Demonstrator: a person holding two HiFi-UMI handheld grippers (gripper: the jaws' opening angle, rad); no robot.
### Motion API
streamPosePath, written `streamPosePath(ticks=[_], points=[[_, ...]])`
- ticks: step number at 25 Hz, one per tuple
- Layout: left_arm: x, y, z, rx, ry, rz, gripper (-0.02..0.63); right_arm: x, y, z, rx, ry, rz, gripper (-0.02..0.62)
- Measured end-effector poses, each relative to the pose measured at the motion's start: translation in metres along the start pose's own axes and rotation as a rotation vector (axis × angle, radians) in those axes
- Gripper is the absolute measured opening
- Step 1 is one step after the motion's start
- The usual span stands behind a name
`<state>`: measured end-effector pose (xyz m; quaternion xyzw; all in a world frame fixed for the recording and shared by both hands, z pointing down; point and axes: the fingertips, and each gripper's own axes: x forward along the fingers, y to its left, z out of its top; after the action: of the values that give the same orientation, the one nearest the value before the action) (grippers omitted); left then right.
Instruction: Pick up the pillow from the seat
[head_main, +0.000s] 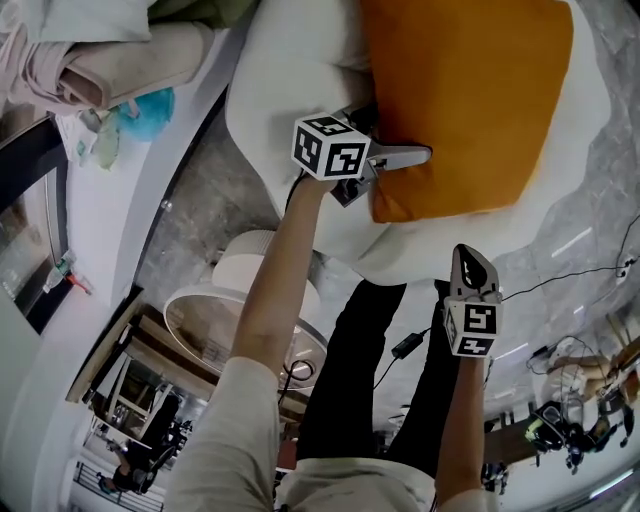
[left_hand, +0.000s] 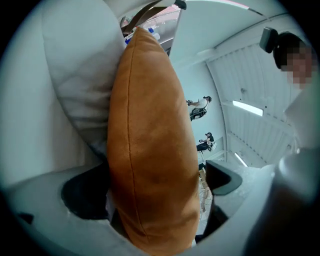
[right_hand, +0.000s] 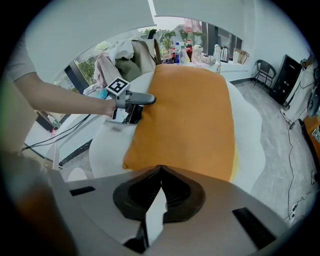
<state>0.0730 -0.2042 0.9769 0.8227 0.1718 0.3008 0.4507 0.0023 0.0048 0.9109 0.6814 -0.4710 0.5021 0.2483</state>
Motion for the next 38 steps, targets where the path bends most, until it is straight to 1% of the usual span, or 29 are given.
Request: streamPosePath(ticks=[2, 4, 7, 12, 14, 16, 18, 20, 23, 26, 31, 38], points=[[0.007, 0.003, 0.002, -0.019, -0.005, -0.014, 0.592, 0.0, -0.001, -0.005, 0.006, 0.01, 0.005, 0.008], [0.013, 0.007, 0.004, -0.036, -0.015, -0.012, 0.592, -0.001, -0.002, -0.013, 0.01, 0.024, 0.013, 0.006], [0.028, 0.014, 0.005, -0.034, -0.019, 0.006, 0.594, -0.002, -0.01, -0.023, 0.012, 0.031, 0.01, 0.006], [0.048, 0.018, 0.006, -0.044, 0.008, -0.007, 0.592, -0.001, -0.02, -0.035, 0.058, 0.031, 0.001, 0.006], [0.049, 0.015, 0.008, -0.04, 0.011, 0.0, 0.585, -0.001, -0.021, -0.038, 0.068, 0.029, 0.004, 0.006], [0.048, 0.01, 0.008, -0.035, 0.005, 0.015, 0.515, -0.003, -0.02, -0.039, 0.08, 0.027, 0.008, 0.006], [0.045, 0.005, 0.008, -0.029, 0.003, 0.033, 0.466, -0.004, -0.015, -0.037, 0.094, 0.024, 0.018, 0.006], [0.041, -0.004, 0.011, -0.016, 0.007, 0.061, 0.43, -0.008, -0.009, -0.03, 0.098, 0.018, 0.029, 0.006], [0.04, -0.029, 0.015, 0.008, 0.017, 0.106, 0.383, -0.022, -0.004, -0.016, 0.1, 0.006, 0.042, 0.006], [0.041, -0.054, 0.018, 0.02, 0.024, 0.147, 0.359, -0.039, -0.004, 0.0, 0.099, -0.015, 0.043, 0.006], [0.04, -0.078, 0.022, 0.043, 0.015, 0.212, 0.327, -0.063, -0.017, 0.021, 0.108, -0.062, 0.02, 0.006], [0.037, -0.12, 0.029, 0.083, -0.02, 0.285, 0.291, -0.104, -0.036, 0.017, 0.152, -0.088, -0.01, 0.006]])
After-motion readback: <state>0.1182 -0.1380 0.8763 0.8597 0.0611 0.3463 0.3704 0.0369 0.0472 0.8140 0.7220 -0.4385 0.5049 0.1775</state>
